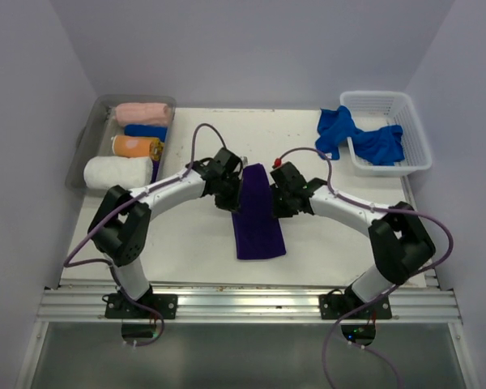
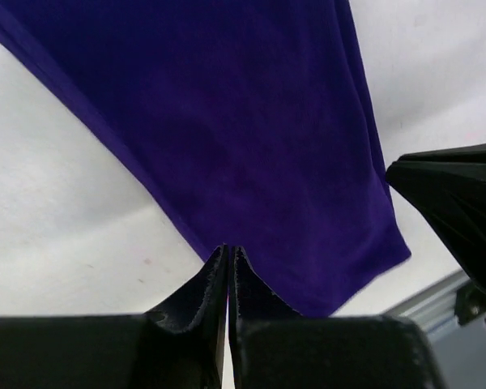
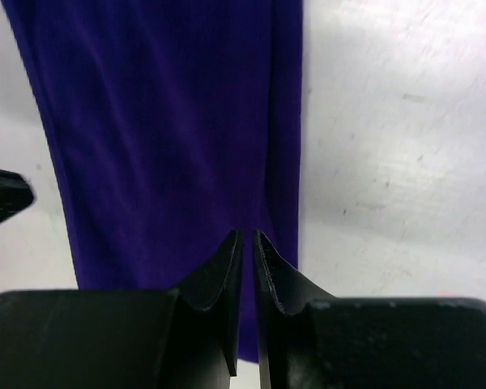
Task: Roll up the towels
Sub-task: Fold the towel
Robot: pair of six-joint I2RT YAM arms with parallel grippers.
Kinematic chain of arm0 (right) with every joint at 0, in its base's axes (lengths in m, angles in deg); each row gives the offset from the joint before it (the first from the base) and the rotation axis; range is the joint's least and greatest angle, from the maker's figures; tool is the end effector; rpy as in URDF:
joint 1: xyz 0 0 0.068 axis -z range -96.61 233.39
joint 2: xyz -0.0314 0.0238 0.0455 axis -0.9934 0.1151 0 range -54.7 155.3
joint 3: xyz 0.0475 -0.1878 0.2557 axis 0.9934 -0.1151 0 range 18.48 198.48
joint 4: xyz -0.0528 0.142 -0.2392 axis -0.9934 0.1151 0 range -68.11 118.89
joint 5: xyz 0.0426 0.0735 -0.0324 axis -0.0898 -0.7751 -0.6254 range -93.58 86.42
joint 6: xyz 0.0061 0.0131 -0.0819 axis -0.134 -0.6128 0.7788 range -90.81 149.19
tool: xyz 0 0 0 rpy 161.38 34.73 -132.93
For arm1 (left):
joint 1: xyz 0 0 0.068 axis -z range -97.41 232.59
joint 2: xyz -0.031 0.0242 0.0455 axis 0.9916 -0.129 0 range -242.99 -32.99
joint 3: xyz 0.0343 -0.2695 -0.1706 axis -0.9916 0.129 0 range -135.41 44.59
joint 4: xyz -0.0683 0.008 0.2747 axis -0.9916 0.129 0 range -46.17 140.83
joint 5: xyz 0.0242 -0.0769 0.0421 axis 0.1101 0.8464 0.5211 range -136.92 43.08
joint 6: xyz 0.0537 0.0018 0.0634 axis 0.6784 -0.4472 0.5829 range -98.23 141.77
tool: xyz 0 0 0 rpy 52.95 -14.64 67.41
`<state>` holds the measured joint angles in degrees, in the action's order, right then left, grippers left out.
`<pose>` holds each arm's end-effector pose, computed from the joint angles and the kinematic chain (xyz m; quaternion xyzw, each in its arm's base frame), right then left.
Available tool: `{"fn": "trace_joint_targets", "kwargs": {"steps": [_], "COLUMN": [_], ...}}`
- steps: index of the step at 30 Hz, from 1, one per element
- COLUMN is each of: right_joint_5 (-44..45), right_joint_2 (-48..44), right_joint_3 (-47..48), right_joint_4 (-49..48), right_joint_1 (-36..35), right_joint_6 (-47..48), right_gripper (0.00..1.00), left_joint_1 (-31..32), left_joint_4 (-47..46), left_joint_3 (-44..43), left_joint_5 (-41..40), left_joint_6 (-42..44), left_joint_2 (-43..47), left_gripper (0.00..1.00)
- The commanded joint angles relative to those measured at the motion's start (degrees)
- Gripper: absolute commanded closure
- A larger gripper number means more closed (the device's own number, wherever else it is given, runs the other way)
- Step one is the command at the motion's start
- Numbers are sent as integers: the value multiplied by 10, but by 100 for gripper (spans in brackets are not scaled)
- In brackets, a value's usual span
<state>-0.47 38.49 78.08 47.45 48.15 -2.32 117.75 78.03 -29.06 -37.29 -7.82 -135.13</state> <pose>0.3037 0.2098 0.2022 -0.0241 0.9634 0.1244 0.2364 0.3338 -0.2501 0.2153 0.0669 0.9662 -0.1948 0.1550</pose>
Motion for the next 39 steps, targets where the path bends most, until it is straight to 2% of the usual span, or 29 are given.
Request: {"fn": "trace_joint_targets", "kwargs": {"steps": [1,8,14,23,28,33,39], "right_joint_5": [-16,-21,-21,-11,-3,14,29], "right_joint_2": [-64,-143,-137,-113,-136,-160,-200], "right_joint_3": [-48,-134,-192,-240,-249,-270,-279], "right_joint_4": [-32,-24,-46,-75,-71,-66,-55], "right_joint_1": [-24,-60,-67,-69,-78,-111,-153], "right_joint_6": [-39,-92,-111,-121,-131,-178,-189], "right_gripper": [87,87,87,89,89,89,87], "left_joint_1": [24,86,106,107,107,101,84], "left_joint_4": [-52,-99,-148,-117,-99,-48,-2], "left_joint_3": [50,149,187,224,214,188,176], "left_joint_5": [42,86,94,55,36,-20,-22], "left_joint_6": [-35,-78,-85,-52,-42,-18,32], "left_joint_2": [32,104,81,35,33,41,98], "left_gripper": [97,96,95,96,96,95,84]}}
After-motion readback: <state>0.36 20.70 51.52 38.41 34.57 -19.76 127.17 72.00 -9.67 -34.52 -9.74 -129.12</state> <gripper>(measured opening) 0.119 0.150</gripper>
